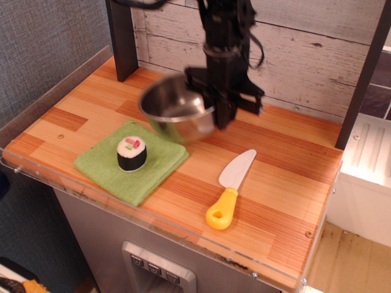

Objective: Move the silver bowl to the left of the green cloth.

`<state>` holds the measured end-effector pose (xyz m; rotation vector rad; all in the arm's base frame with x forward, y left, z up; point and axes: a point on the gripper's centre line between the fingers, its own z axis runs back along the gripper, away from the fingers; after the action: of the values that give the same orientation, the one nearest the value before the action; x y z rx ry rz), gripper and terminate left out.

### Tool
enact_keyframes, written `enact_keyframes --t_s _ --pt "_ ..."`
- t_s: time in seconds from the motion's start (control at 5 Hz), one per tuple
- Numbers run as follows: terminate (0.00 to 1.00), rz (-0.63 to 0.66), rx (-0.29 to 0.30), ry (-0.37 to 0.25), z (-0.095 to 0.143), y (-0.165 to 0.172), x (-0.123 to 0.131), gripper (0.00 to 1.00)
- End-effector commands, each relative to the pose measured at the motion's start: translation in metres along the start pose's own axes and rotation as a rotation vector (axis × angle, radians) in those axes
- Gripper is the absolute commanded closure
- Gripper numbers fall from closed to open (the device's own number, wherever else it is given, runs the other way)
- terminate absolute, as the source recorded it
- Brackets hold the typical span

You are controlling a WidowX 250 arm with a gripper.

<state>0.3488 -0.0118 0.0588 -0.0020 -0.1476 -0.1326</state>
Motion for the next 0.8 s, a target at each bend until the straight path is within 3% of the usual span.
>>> enact_keyframes --t_s 0.0,0.2,0.4,0.6 --pt "0.0 0.114 0.024 -0.15 0.083 0.065 -0.031 1.0" --pt "0.0 0.212 0.026 -0.112 0.081 0.105 -0.074 1.0" --pt "0.0 0.272 0.058 -0.042 0.06 0.134 -0.106 1.0" --pt "0.0 0.292 0.085 -0.007 0.043 0.15 -0.112 1.0"
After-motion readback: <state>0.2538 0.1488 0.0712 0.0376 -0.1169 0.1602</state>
